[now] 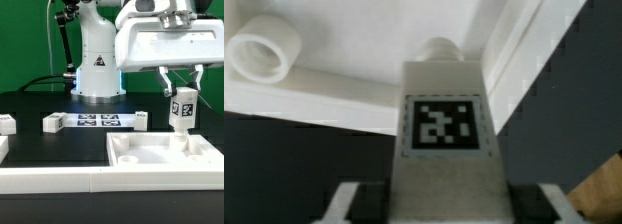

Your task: Assemble square table

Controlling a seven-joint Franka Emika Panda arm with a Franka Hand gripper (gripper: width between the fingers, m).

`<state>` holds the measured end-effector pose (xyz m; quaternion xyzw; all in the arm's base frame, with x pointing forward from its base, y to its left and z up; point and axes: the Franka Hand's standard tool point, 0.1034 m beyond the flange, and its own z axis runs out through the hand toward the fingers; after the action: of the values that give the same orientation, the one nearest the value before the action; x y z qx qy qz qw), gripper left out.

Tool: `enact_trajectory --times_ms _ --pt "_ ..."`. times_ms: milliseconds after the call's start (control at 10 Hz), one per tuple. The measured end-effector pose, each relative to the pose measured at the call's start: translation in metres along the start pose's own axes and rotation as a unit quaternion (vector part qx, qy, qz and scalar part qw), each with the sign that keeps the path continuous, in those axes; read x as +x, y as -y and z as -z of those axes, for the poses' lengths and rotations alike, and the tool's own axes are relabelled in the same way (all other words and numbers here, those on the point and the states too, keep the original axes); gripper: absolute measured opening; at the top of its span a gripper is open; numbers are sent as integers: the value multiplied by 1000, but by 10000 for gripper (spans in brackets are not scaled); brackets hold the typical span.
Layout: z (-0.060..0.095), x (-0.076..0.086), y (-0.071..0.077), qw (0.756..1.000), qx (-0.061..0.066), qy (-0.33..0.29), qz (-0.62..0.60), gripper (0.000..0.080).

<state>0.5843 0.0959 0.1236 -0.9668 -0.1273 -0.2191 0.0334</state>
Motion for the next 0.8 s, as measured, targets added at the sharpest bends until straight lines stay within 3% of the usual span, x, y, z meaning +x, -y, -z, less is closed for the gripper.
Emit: enact_trajectory --times_ms 300,600,800 --pt "-6 10 3 1000 3 -5 3 290" --pt "-11 21 -3 1000 4 0 8 290" --pt "-12 20 -3 1000 4 0 9 290"
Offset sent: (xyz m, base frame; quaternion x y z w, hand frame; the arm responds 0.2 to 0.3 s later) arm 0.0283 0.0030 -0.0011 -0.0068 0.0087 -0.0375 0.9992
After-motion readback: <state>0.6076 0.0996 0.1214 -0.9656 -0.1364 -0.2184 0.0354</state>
